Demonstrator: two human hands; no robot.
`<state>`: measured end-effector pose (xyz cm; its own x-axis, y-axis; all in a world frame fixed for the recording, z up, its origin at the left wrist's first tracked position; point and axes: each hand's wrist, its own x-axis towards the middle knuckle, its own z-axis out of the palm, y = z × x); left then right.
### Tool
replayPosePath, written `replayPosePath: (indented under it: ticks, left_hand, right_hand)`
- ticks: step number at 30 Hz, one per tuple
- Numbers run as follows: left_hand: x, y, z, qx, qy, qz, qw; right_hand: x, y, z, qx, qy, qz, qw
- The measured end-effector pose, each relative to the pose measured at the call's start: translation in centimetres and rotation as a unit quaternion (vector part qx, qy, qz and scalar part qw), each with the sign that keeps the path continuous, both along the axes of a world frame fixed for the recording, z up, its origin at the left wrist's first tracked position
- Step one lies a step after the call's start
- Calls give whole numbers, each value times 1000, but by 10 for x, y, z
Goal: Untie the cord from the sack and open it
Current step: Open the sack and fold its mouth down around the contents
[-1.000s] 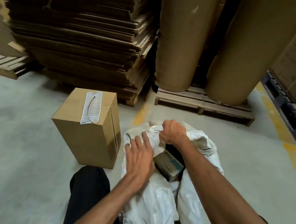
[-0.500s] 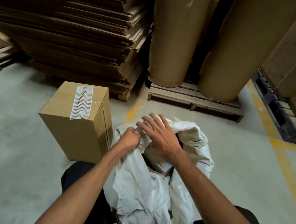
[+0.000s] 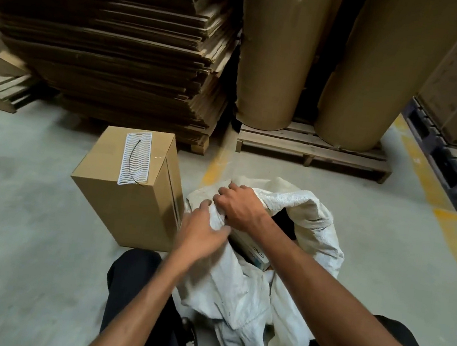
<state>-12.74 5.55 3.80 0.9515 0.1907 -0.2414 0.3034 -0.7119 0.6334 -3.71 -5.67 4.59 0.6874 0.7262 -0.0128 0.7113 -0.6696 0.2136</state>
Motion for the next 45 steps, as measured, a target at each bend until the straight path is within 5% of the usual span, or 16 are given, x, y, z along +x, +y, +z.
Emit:
replayPosePath:
  ticks: [3,6,11,20,23,26,28,30,35,37,41,45]
  left_hand:
    - [-36,-13,-16,151,-167,-76,971]
    - [-50,2,-34,212,-301,-262,892]
    - [-40,25,-37,336,-226,-531,744]
    - [20,-1,-20,511,-204,-627,552]
    - [34,8,-26,440,-295,-580,619]
    - [52,17,-33,344,-413,-435,722]
    - [62,17,-31,274,-459,-335,776]
    - [68,16,-28,241,-492,-283,787]
    - [77,7,-16,267,-542,-323,729]
    - [79,8,-9,246,-478,-387,750]
    - [67,16,4,196,-211,-452,844]
    - [51,9,12,210,-262,-434,836]
  right_hand:
    - [2,5,6,-48,16,-28,998]
    - [9,-3,17,-64,50,-43,996]
    - [21,-13,31,-59,129,-78,987]
    - [27,-9,33,-41,152,-91,983]
    - [12,-28,26,151,133,-84,976]
    - [-29,-58,10,416,174,-107,886]
    - [-55,-74,-5,468,265,-161,827]
    - [-69,-84,-20,439,339,-210,805]
    - [-64,-83,-34,397,212,-295,843]
    - [-62,-80,-28,374,144,-328,855]
    - [-61,-83,-24,345,46,-317,882]
    - [-64,-69,-26,332,-29,-233,914]
